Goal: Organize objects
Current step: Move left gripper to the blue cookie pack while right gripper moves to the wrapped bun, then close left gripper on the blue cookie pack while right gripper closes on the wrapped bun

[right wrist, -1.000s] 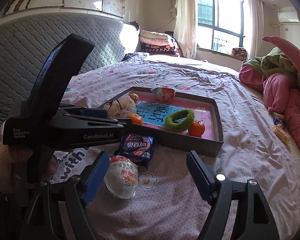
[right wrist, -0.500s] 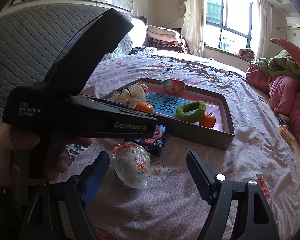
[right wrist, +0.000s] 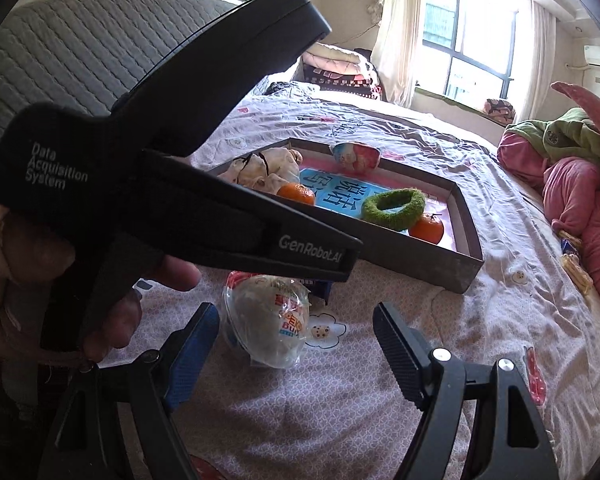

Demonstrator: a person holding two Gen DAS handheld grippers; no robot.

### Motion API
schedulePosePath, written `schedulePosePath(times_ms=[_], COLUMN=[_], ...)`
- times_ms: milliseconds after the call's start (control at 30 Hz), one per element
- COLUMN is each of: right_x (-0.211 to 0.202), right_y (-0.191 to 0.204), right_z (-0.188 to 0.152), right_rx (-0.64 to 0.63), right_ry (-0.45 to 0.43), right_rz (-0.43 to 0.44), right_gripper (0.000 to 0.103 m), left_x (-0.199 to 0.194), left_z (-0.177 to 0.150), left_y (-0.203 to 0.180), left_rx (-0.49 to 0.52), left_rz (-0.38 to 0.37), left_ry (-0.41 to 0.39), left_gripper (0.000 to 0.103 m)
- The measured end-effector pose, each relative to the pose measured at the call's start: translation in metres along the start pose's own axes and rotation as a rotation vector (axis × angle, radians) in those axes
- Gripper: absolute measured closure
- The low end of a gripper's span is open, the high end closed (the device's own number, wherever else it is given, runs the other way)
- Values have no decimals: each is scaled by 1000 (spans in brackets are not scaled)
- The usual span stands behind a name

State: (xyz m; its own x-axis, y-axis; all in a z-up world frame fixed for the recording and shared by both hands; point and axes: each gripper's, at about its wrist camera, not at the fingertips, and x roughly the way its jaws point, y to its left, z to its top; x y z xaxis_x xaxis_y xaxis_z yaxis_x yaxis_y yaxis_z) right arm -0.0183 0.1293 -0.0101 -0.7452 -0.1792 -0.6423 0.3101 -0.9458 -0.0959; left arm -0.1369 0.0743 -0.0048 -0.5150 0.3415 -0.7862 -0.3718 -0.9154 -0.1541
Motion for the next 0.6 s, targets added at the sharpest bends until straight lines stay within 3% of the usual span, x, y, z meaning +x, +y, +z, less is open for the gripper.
schedulePosePath(times_ms=[600], right_x=[10], right_y=[12], right_z=[-1], right_rx=[-25], right_ry=[-11], right_rz=[1], right_gripper=[24], left_x=[13], left_z=[7], left_y=[14], left_rx=[-48], left_rz=[-38], left_ry=[69], left_gripper=[46])
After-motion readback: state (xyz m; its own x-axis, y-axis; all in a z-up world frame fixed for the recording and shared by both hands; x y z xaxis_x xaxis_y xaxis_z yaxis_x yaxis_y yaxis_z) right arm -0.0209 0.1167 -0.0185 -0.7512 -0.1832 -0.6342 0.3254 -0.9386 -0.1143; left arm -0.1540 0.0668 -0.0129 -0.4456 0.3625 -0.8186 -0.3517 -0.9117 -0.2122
